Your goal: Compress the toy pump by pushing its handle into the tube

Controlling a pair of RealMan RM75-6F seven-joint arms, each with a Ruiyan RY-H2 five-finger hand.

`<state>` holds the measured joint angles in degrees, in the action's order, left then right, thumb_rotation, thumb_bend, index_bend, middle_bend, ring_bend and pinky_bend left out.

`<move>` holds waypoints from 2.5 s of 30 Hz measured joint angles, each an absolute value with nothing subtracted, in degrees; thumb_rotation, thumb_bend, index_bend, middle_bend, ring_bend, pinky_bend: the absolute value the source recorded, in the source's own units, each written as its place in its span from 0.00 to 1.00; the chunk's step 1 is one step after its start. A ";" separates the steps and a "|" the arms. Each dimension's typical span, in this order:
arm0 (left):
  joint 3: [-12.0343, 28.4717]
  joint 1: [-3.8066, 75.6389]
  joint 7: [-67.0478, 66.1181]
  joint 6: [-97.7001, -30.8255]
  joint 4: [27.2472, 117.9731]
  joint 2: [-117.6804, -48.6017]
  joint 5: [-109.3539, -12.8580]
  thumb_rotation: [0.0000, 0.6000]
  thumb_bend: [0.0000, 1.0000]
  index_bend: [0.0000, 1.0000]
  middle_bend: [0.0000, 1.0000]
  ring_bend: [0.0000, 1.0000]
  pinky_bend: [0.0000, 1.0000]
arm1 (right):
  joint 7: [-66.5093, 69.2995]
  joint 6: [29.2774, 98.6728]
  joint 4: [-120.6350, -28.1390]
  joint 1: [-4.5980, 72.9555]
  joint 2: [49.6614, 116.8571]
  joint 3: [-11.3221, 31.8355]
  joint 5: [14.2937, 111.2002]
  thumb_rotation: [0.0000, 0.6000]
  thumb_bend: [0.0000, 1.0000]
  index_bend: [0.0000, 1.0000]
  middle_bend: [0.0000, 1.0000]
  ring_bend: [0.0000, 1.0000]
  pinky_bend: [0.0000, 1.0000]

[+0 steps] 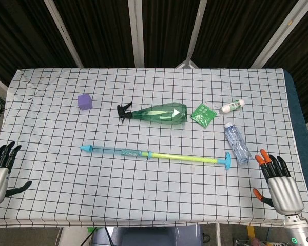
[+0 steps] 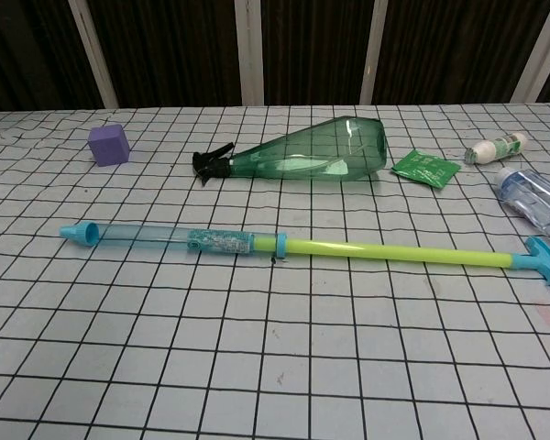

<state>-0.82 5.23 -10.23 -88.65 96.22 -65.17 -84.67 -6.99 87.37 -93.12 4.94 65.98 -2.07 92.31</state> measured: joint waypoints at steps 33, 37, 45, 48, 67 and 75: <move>0.40 5.96 -8.58 -86.10 95.96 -65.19 -85.89 1.00 0.08 0.00 0.00 0.00 0.00 | -27.32 70.98 -98.57 17.41 81.19 7.39 78.15 1.00 0.27 0.46 0.07 0.00 0.00; 0.62 5.95 -7.93 -86.04 95.83 -65.13 -85.75 1.00 0.08 0.00 0.00 0.00 0.00 | -30.33 69.30 -94.98 19.44 85.01 9.18 74.12 1.00 0.27 0.46 0.07 0.00 0.00; 0.88 6.13 -7.65 -85.43 95.84 -65.09 -85.59 1.00 0.08 0.00 0.00 0.00 0.00 | -33.23 67.47 -89.38 21.89 89.45 10.97 69.17 1.00 0.27 0.49 0.08 0.00 0.00; 1.01 6.15 -7.59 -85.34 95.79 -65.14 -85.50 1.00 0.08 0.00 0.00 0.00 0.00 | -33.79 67.04 -87.48 22.49 90.64 11.23 67.63 1.00 0.27 0.49 0.08 0.00 0.00; 1.32 6.14 -7.53 -85.48 95.80 -65.41 -86.18 1.00 0.08 0.00 0.00 0.00 0.00 | -33.18 66.64 -83.06 23.28 91.16 11.01 63.75 1.00 0.28 0.54 0.10 0.00 0.00; 1.39 6.12 -7.62 -85.51 95.78 -65.49 -86.41 1.00 0.08 0.00 0.00 0.00 0.00 | -33.86 66.22 -82.55 23.73 91.25 10.65 62.41 1.00 0.35 0.54 0.10 0.00 0.00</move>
